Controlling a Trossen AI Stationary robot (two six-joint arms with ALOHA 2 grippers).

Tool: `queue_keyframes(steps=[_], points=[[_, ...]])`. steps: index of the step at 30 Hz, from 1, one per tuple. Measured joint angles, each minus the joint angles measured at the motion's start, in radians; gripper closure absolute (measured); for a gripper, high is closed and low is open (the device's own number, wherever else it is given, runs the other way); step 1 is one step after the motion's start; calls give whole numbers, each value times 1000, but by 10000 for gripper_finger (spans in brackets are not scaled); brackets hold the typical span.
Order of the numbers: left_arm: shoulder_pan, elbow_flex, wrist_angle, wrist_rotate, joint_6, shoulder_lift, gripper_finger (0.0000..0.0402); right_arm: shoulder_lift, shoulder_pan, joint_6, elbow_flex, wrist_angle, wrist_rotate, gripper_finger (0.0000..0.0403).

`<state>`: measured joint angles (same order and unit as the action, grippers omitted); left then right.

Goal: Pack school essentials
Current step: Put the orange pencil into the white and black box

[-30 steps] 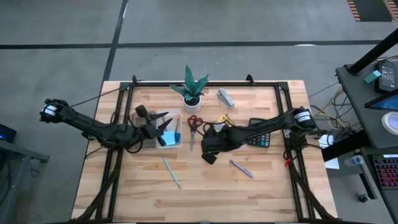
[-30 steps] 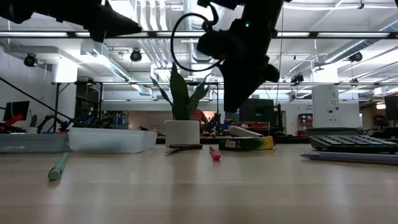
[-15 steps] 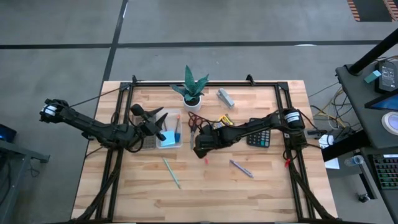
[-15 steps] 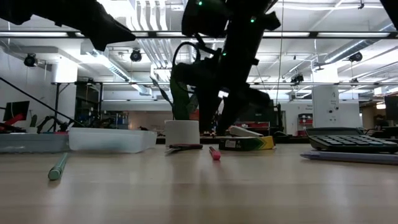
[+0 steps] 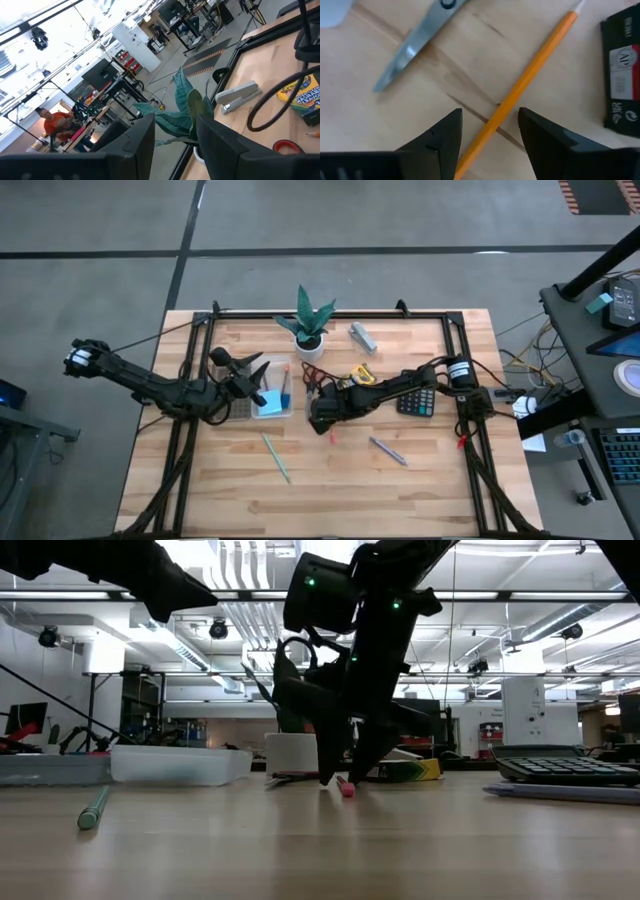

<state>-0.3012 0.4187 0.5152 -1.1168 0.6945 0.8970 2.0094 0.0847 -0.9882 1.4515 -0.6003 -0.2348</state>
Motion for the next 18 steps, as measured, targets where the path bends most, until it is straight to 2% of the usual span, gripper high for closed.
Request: queue_keyframes(steps=[7,18], points=[[-1,0,0,0,0,0,274,-4,-2,76,0,-23,7,253],[0,2,0,0,-1,0,274,-1,-4,117,1,-37,27,368]])
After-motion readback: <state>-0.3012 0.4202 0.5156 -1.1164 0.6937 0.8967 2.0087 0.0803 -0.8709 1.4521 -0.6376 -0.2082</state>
